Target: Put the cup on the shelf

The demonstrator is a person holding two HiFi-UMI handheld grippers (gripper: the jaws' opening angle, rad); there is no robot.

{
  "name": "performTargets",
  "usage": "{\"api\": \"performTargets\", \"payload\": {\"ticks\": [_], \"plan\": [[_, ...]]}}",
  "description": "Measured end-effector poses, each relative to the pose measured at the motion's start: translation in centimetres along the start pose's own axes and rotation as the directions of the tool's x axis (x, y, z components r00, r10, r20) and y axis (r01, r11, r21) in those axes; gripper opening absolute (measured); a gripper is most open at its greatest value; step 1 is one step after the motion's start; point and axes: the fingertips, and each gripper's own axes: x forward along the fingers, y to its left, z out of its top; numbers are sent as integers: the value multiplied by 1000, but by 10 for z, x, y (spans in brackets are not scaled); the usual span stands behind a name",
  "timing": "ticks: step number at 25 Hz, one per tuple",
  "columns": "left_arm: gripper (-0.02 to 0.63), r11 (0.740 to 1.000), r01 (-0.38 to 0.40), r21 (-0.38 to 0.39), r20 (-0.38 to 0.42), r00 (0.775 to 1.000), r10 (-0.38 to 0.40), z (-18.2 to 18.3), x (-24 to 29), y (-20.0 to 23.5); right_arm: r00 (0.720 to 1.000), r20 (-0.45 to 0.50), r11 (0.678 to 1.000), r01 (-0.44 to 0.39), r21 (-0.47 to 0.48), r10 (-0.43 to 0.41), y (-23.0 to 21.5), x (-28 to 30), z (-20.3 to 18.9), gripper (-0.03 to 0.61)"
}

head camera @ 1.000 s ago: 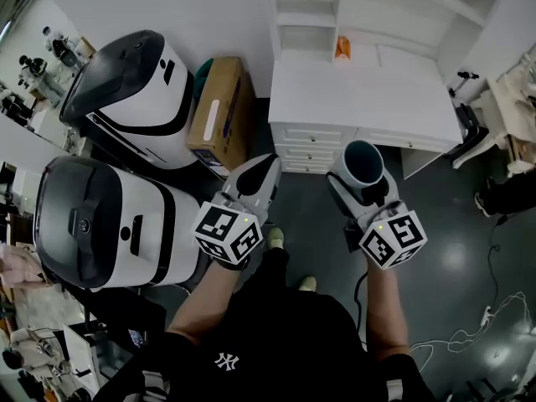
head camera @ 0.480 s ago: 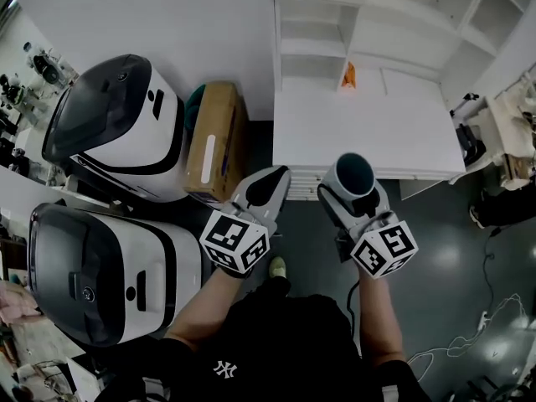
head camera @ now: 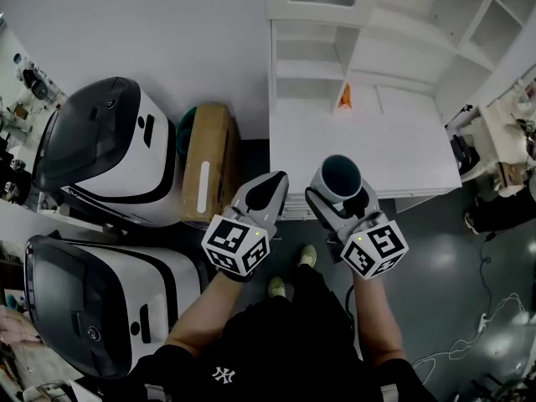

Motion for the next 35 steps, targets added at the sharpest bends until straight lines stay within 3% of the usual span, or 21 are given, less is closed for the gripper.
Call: {"api": "performTargets", "payload": {"ticks": [10,22,35], "plan": [[2,999,-39,8,17,999,39,7,80,61,999,-21,998,-28,-51,27,-68,90,9,393],[2,988,-155,15,45,987,154,19,203,151,989,-84,985,-130,-112,121,-171,211,19,393],[2,979,-205,10,34,978,204,23,259,199,984,-111,984,-151,-99,140,-224,281,16,393]]}}
